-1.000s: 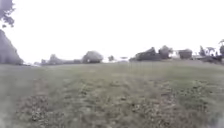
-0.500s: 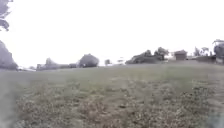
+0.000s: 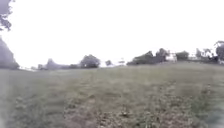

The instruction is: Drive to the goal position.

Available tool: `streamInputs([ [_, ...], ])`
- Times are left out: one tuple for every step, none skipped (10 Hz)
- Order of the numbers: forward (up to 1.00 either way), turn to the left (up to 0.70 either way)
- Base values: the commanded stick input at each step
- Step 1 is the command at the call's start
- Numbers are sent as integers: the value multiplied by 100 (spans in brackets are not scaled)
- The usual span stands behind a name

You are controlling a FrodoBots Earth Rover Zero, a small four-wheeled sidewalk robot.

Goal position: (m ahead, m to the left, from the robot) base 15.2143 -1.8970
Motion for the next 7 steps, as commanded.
streamInputs([
  [50,-7],
  [50,-8],
  [50,-18],
  [50,-21],
  [50,-25],
  [50,-18],
  [50,-12],
])
